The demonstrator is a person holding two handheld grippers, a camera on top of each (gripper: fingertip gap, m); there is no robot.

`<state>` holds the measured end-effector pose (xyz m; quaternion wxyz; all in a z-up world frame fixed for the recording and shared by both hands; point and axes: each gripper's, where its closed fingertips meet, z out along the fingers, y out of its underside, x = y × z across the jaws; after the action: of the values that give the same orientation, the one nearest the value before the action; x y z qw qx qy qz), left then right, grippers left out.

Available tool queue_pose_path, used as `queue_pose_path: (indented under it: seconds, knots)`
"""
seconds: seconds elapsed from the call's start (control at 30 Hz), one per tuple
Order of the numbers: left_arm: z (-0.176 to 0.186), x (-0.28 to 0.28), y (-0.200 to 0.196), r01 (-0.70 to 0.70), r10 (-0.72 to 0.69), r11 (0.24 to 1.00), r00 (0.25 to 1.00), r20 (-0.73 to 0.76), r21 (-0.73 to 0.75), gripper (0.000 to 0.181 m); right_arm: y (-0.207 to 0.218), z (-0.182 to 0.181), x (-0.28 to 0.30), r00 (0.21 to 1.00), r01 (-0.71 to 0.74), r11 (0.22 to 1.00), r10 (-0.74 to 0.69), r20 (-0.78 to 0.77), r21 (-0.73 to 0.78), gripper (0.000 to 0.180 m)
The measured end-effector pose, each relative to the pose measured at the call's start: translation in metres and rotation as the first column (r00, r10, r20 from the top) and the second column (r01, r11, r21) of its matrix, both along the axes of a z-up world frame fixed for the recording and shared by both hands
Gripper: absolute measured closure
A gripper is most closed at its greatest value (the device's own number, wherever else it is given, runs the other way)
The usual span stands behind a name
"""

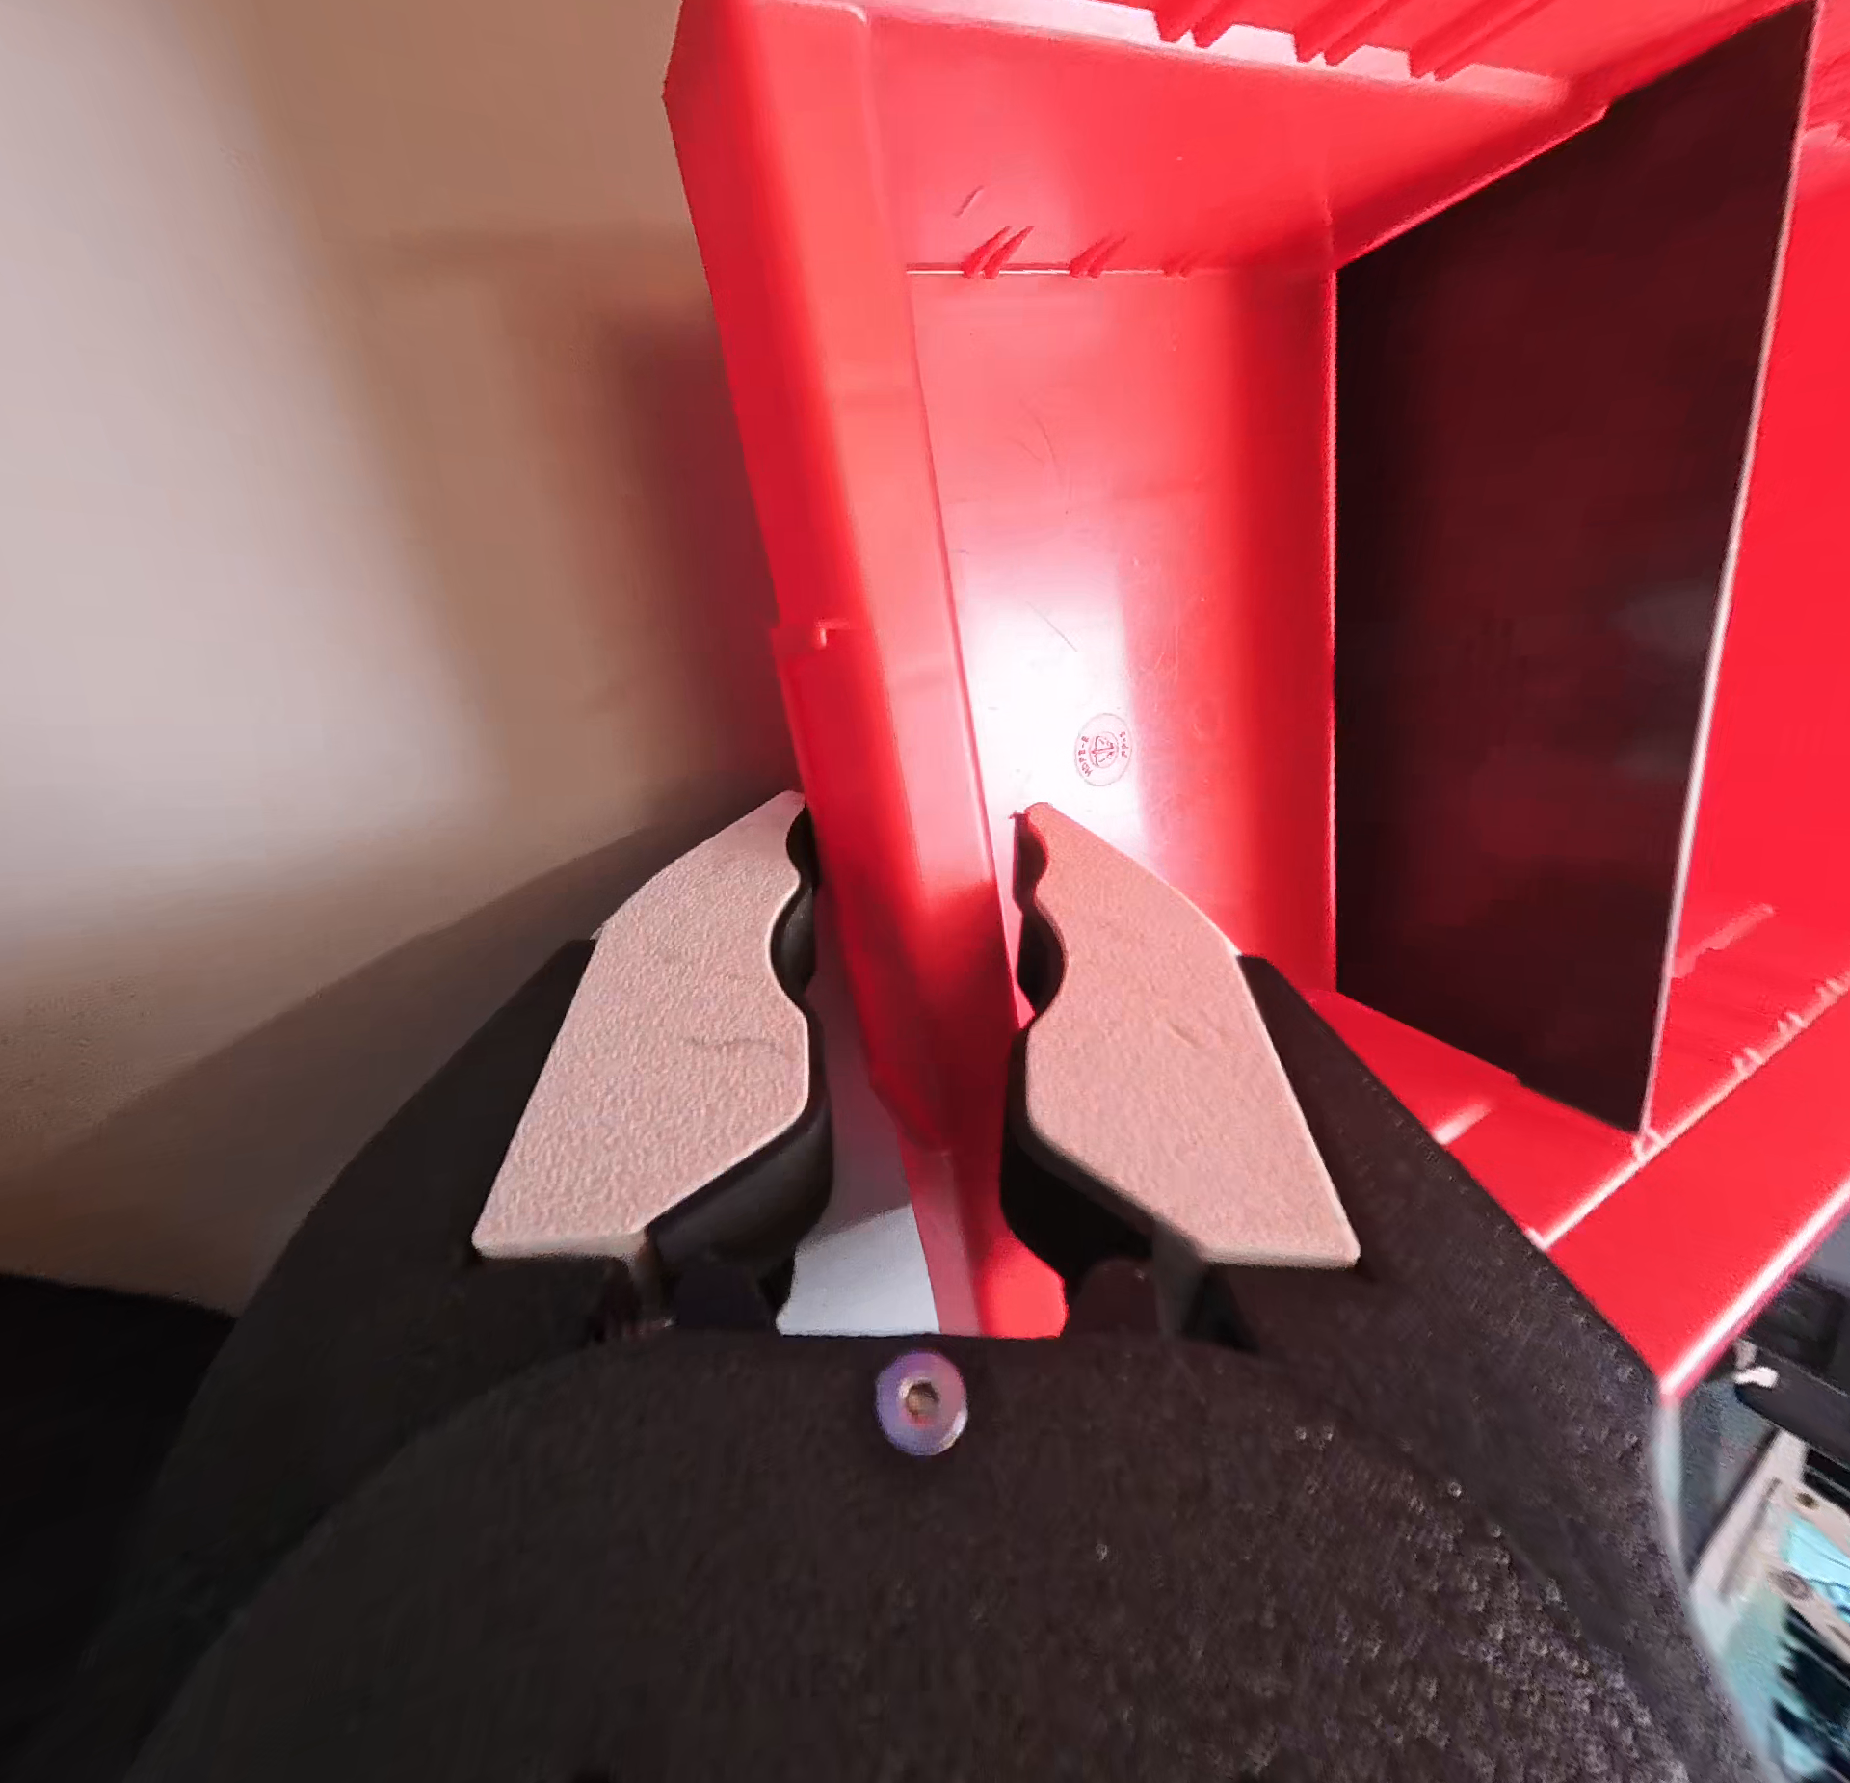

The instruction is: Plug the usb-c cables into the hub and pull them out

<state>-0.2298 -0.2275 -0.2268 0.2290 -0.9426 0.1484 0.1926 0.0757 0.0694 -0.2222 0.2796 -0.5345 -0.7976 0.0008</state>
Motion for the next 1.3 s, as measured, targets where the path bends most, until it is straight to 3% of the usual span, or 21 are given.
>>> queue_pose_path:
  seconds: [0.6,0.7,0.8,0.93,1.07,1.17,1.23,1.3]
  knots:
    - [0.000,-0.054,0.016,-0.049,0.048,0.998,0.998,0.038,0.032,0.147,0.039,0.004,-0.012,0.990,0.121,0.993,-0.122,-0.065,-0.013,0.139]
    - [0.011,-0.051,0.015,-0.045,0.043,0.995,0.999,0.021,0.090,0.144,0.023,0.024,-0.016,0.975,0.115,0.992,-0.124,-0.185,-0.060,0.140]
    - [0.045,-0.040,0.016,-0.049,0.026,0.966,0.995,0.093,0.253,0.137,0.002,0.058,-0.021,0.926,0.078,0.984,-0.131,-0.353,-0.159,0.140]
    - [0.119,-0.046,0.013,-0.152,0.017,0.822,0.970,0.244,0.548,0.137,-0.019,0.095,-0.027,0.822,-0.003,0.967,-0.144,-0.551,-0.256,0.141]
    - [0.205,-0.078,-0.006,-0.287,-0.006,0.529,0.940,0.342,0.799,0.155,-0.035,0.109,-0.033,0.722,-0.079,0.947,-0.160,-0.673,-0.311,0.142]
    - [0.250,-0.099,-0.023,-0.371,-0.072,0.325,0.908,0.414,0.870,0.181,-0.044,0.108,-0.037,0.666,-0.121,0.937,-0.167,-0.727,-0.326,0.144]
    - [0.261,-0.114,-0.027,-0.401,-0.084,0.281,0.895,0.438,0.872,0.181,-0.048,0.105,-0.039,0.639,-0.138,0.929,-0.182,-0.747,-0.344,0.144]
    - [0.254,-0.133,-0.024,-0.446,-0.012,0.317,0.880,0.474,0.837,0.181,-0.051,0.100,-0.040,0.640,-0.154,0.915,-0.194,-0.743,-0.372,0.145]
